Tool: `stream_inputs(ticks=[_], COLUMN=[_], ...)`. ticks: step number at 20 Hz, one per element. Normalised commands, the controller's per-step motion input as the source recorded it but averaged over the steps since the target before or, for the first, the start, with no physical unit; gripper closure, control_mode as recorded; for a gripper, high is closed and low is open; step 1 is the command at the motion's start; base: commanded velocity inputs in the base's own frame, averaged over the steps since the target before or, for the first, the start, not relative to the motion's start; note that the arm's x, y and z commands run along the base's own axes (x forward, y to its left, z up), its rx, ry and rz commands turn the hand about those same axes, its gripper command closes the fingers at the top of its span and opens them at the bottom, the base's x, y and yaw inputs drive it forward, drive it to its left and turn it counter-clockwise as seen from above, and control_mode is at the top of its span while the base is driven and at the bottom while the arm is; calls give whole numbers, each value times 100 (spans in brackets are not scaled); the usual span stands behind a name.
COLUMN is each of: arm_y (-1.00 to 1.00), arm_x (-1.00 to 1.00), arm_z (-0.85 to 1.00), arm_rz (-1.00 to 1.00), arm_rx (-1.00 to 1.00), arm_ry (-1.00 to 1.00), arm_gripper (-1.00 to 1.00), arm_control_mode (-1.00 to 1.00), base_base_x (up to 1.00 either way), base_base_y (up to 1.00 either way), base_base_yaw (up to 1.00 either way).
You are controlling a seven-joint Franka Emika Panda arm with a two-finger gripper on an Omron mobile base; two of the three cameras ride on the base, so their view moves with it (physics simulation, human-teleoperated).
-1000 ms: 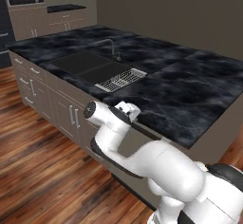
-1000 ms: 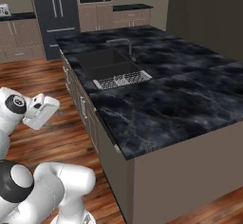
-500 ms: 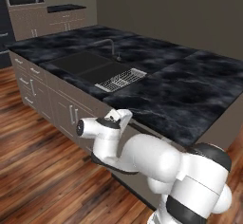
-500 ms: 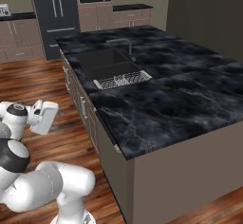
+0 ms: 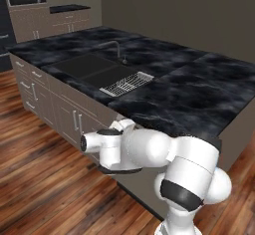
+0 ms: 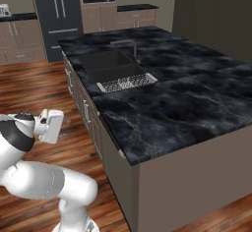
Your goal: Open the dishwasher door and pull out the top rack.
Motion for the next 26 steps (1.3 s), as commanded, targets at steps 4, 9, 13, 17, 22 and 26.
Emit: stream_inputs(ticks=[4,9,13,17,22,26], arm_y=[-6,-9,-11,-14,-15,-14], arm_x=[30,29,31,27,25,21], arm_z=[-28,-27,-24,-24,-28,-29], arm_rz=[0,0,-1,-4,-4,-5], arm_rx=[0,0,-1,-3,-3,-6], arm_ry=[0,0,0,0,0,-1], arm_gripper=[-100,-100,-100,-100,-100,-100], arm_control_mode=[-100,-100,-100,-100,-100,-100], base_base_x=[0,0,0,0,0,0], base_base_y=[0,0,0,0,0,0], base_base_yaw=[0,0,0,0,0,0])
